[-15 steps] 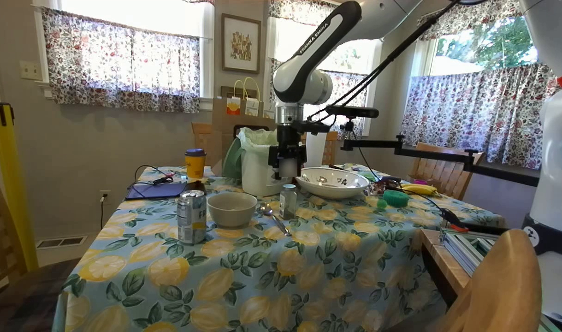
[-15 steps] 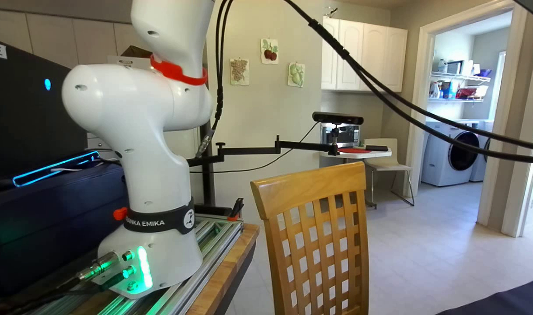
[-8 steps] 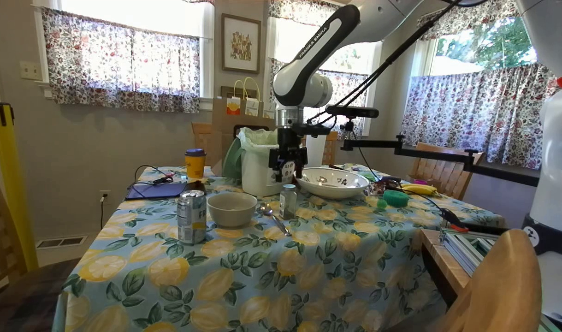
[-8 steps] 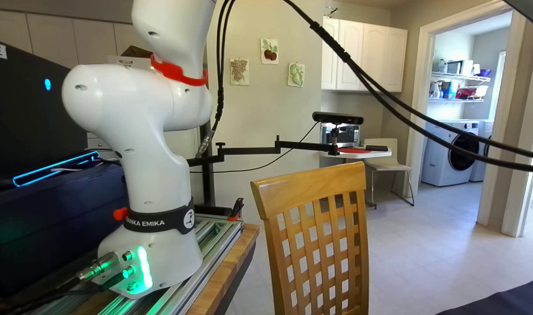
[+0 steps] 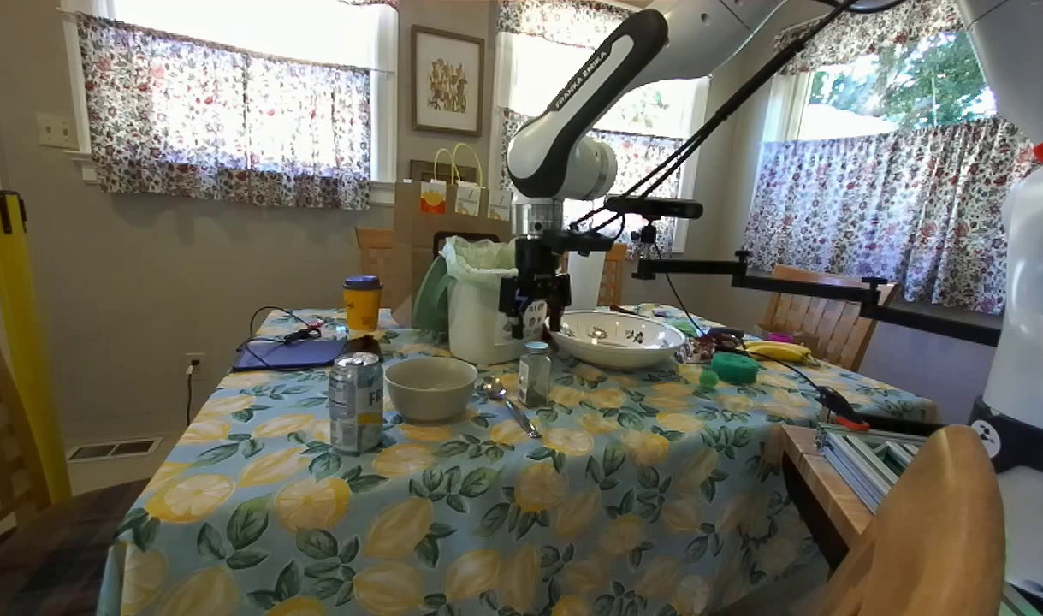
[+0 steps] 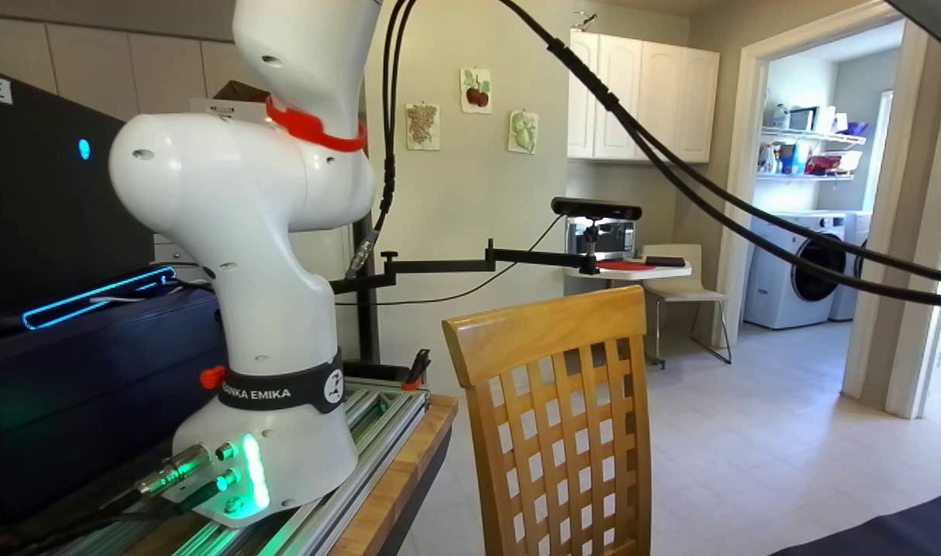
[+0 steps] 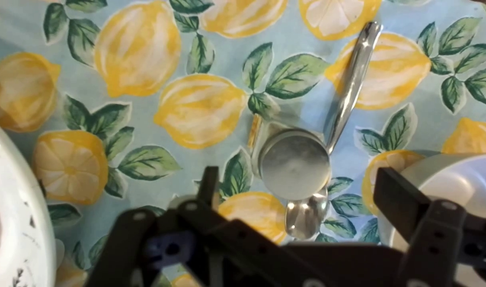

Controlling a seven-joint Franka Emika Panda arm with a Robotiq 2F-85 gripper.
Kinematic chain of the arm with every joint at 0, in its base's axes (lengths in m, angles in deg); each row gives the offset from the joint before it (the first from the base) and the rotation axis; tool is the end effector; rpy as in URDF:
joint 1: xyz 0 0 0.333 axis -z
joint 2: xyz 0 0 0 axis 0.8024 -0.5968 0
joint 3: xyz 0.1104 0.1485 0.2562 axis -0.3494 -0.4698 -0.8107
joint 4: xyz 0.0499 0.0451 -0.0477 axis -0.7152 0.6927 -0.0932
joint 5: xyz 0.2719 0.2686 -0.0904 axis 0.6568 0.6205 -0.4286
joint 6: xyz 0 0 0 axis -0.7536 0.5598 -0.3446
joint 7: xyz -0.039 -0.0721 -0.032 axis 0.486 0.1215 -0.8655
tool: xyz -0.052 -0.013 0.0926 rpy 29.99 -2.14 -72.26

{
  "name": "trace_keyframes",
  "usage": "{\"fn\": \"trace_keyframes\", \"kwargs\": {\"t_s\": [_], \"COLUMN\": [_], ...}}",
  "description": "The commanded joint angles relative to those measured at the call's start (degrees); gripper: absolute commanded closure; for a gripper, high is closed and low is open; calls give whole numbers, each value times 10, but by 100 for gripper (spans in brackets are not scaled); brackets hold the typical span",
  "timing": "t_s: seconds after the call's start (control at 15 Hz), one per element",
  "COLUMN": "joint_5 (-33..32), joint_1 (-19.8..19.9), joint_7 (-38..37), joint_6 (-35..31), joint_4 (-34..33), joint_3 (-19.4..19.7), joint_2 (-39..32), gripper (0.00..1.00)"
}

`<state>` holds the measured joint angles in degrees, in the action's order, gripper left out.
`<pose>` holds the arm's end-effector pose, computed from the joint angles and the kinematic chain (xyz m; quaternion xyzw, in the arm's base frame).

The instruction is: Remove the lid from the spice bottle

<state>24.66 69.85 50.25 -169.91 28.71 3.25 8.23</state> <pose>0.5482 -0.2914 0.2441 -0.9553 0.2914 0.0470 0.0138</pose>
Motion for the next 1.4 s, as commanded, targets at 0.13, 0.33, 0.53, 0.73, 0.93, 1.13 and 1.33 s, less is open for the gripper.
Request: {"fn": "trace_keyframes", "kwargs": {"t_s": [0.13,0.33,0.53,0.73,0.93,1.13,1.33], "joint_5": [-7,-8,-8,-8,-8,-7,-3], "joint_1": [3,3,2,2,2,2,5], "joint_7": [-16,-20,-24,-27,-28,-28,-22], "joint_6": [-3,-7,-11,-11,-10,-10,-6], "joint_4": [-14,-14,-15,-15,-15,-15,-14], "joint_3": [2,4,4,4,4,3,0], "joint_2": [-17,-21,-25,-28,-28,-28,-26], "gripper": [0,25,32,23,19,21,18]}}
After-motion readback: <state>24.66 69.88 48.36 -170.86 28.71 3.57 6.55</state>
